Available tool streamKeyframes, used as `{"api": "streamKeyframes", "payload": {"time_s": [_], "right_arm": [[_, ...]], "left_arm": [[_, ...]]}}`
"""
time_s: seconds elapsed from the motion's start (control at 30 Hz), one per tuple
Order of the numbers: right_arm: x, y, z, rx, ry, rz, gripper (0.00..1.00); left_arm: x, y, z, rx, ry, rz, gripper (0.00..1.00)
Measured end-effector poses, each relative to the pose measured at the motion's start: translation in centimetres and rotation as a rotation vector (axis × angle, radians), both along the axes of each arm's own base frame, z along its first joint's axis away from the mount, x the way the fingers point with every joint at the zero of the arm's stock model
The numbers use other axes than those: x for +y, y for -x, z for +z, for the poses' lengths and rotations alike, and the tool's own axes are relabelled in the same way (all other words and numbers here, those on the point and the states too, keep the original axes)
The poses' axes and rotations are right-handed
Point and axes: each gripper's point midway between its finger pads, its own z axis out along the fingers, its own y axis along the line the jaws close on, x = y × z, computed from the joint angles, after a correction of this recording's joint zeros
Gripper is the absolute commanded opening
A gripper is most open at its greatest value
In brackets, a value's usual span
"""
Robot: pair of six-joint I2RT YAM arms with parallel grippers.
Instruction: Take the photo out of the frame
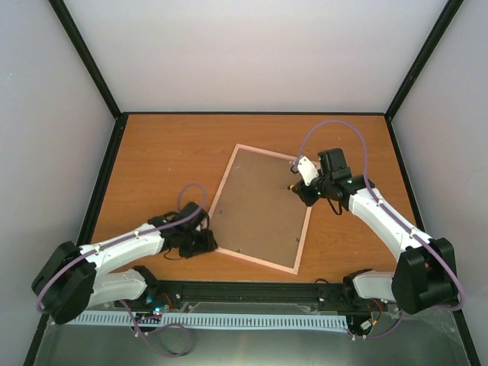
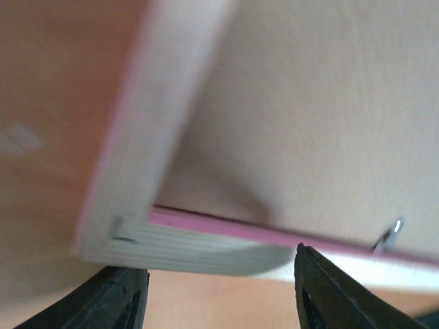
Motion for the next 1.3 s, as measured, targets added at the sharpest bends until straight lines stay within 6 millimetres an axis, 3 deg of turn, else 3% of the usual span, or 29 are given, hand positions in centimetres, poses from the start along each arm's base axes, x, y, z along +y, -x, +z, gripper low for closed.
{"api": "streamKeyframes", "payload": {"time_s": [0.2, 0.3, 0.4, 0.6, 0.67, 0.9, 1.3], "right_arm": [[-0.7, -0.4, 0.0, 0.001, 0.000, -0.024, 0.03], [-1.2, -0.5, -0.1, 0.003, 0.000, -0.037, 0.03], [-1.5, -0.6, 0.0, 0.005, -0.003, -0.048, 0.03], [-1.7, -0.6, 0.4, -0.004, -0.014, -0.051, 0.03], [-1.6, -0.5, 0.5, -0.003, -0.019, -0.046, 0.03], [-1.5, -0.4, 0.4, 0.004, -0.025, -0.040, 0.03], [-1.5, -0.4, 0.4, 0.004, -0.025, -0.039, 0.03]], "left_arm": [[5.3, -10.3, 1.2, -0.172, -0.026, 0.323, 0.57], [6.6, -14.6, 1.7, -0.223, -0.083, 0.367, 0.56], [6.2, -17.5, 2.9, -0.286, -0.094, 0.362, 0.56], [6.5, -16.6, 7.2, -0.420, -0.047, 0.448, 0.58], [6.7, -15.5, 7.5, -0.429, -0.013, 0.478, 0.58], [6.4, -12.9, 2.7, -0.234, -0.067, 0.530, 0.54], [4.5, -13.3, 0.3, -0.161, -0.033, 0.552, 0.52]]}}
